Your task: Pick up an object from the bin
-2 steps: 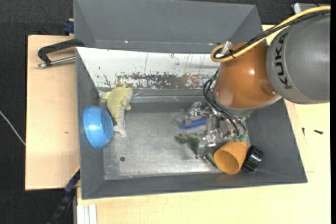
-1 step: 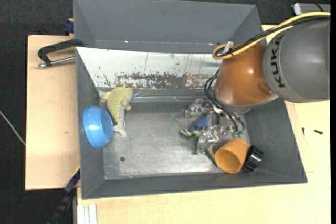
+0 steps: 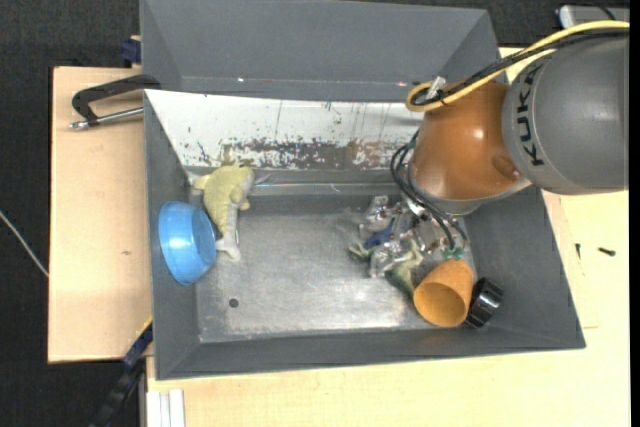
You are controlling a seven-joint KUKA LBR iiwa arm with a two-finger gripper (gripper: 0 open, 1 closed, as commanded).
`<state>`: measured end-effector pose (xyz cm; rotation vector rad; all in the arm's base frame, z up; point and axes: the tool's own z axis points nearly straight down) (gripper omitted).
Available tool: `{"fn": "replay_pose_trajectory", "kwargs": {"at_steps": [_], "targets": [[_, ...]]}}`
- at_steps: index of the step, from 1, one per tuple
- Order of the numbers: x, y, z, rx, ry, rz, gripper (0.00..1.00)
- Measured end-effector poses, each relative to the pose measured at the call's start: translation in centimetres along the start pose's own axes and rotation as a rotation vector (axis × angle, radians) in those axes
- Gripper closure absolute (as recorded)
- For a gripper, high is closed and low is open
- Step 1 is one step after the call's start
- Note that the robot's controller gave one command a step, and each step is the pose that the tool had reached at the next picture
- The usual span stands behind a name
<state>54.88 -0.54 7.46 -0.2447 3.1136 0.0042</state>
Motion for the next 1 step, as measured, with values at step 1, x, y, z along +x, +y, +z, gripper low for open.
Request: {"fn": "replay_pose_trajectory", "kwargs": {"at_steps": [1], "targets": [[-2.38,1.31,-15.6,0.002,0.003,-0.03,1.0]]}}
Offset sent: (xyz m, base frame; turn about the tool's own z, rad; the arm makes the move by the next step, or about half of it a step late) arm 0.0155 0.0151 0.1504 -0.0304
